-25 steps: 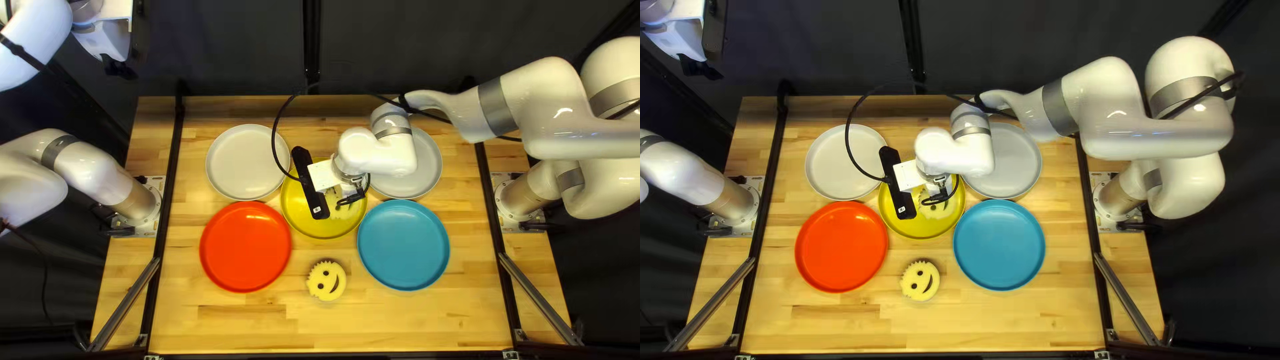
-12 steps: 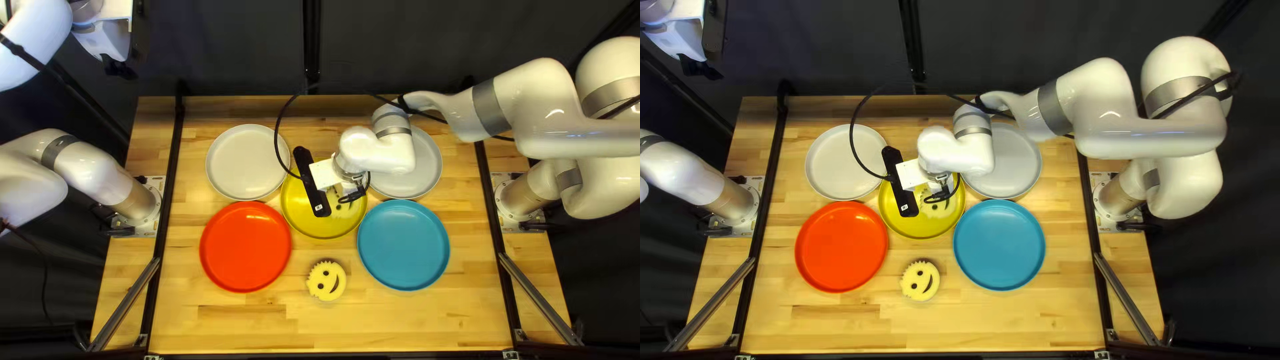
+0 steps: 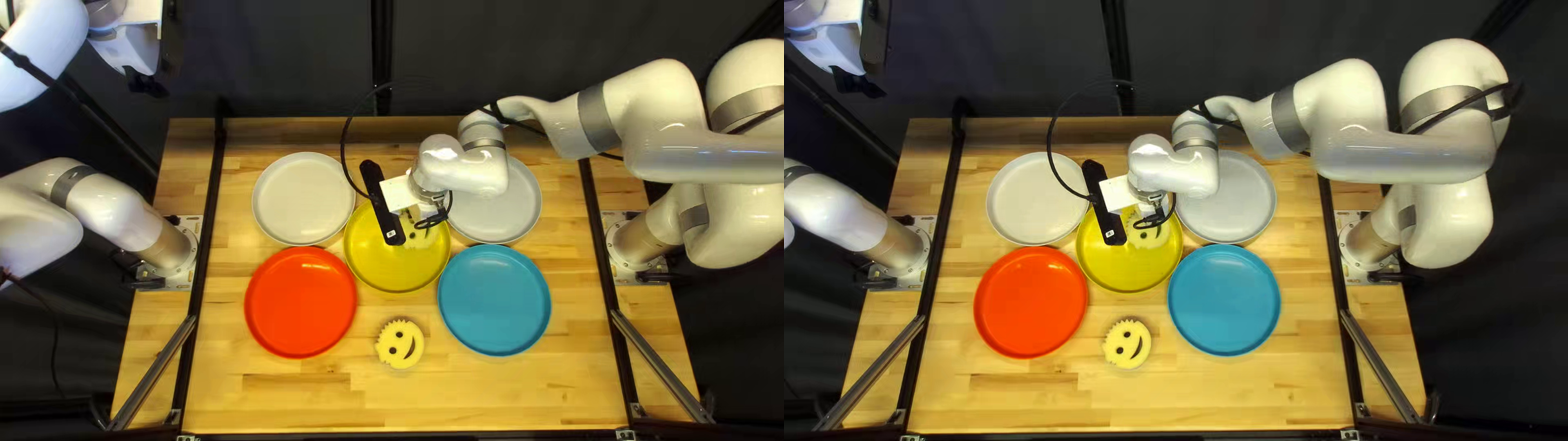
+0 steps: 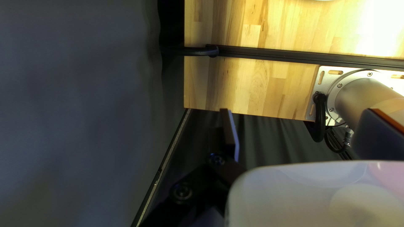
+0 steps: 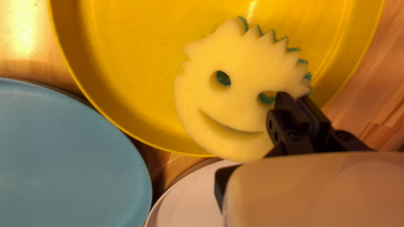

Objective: Pick up sponge and scrub the plate

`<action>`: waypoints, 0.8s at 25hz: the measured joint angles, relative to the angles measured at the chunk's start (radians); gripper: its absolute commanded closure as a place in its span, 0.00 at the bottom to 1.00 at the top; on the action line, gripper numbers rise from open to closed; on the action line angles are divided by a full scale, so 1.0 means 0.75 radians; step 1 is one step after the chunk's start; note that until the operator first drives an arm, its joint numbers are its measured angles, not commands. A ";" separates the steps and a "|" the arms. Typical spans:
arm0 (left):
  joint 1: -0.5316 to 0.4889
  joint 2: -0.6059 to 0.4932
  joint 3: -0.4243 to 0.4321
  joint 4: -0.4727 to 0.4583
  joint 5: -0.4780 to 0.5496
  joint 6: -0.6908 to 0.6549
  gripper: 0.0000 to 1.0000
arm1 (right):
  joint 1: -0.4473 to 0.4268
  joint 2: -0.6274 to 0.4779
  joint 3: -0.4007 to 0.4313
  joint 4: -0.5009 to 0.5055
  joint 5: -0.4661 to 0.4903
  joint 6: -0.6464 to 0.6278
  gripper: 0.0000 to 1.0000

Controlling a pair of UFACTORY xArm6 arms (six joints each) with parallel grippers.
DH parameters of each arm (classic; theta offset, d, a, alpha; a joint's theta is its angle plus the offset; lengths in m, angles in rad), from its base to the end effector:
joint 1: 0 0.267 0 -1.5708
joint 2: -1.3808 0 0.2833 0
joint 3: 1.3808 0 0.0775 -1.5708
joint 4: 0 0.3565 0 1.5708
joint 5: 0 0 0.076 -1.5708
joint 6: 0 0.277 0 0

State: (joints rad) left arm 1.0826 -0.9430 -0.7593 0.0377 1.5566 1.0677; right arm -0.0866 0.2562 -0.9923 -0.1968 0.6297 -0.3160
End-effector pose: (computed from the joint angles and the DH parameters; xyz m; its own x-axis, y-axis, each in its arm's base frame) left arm 0.1151 0.2388 0.3344 0.9992 0.0144 0.0373 0.0197 -0.9892 -0.1452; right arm 0.5218 -0.0653 0.0444 0.9251 0.3764 0.0502 0.3651 -0.9180 0.1545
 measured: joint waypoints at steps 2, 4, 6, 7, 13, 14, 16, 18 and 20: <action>0.000 0.000 0.000 0.000 0.000 0.000 0.00 | 0.003 -0.002 0.012 -0.006 -0.011 0.000 1.00; 0.000 0.000 0.000 0.000 0.000 0.000 0.00 | 0.021 -0.009 0.023 -0.008 -0.012 0.010 1.00; 0.000 0.000 0.000 0.000 0.000 0.000 0.00 | 0.045 -0.017 0.027 -0.008 -0.004 0.026 1.00; 0.000 0.000 0.000 0.000 0.000 0.000 0.00 | 0.061 -0.021 0.027 -0.008 0.003 0.036 1.00; 0.000 0.000 0.000 0.000 0.000 0.000 0.00 | 0.166 -0.042 0.038 -0.027 0.033 0.113 1.00; 0.000 0.000 0.000 0.000 0.000 0.000 0.00 | 0.179 -0.042 0.039 -0.032 0.035 0.123 1.00; 0.000 0.000 0.000 0.000 0.000 0.000 0.00 | 0.198 -0.037 0.038 -0.038 0.036 0.138 1.00; 0.000 0.000 0.000 0.000 0.000 0.000 0.00 | 0.204 -0.032 0.035 -0.041 0.036 0.141 1.00; 0.000 0.000 0.000 0.000 0.000 0.000 0.00 | 0.197 -0.029 0.032 -0.041 0.036 0.131 1.00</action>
State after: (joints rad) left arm 1.0826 -0.9430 -0.7593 0.0377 1.5566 1.0677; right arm 0.0612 0.2342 -0.9686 -0.2273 0.6571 -0.2180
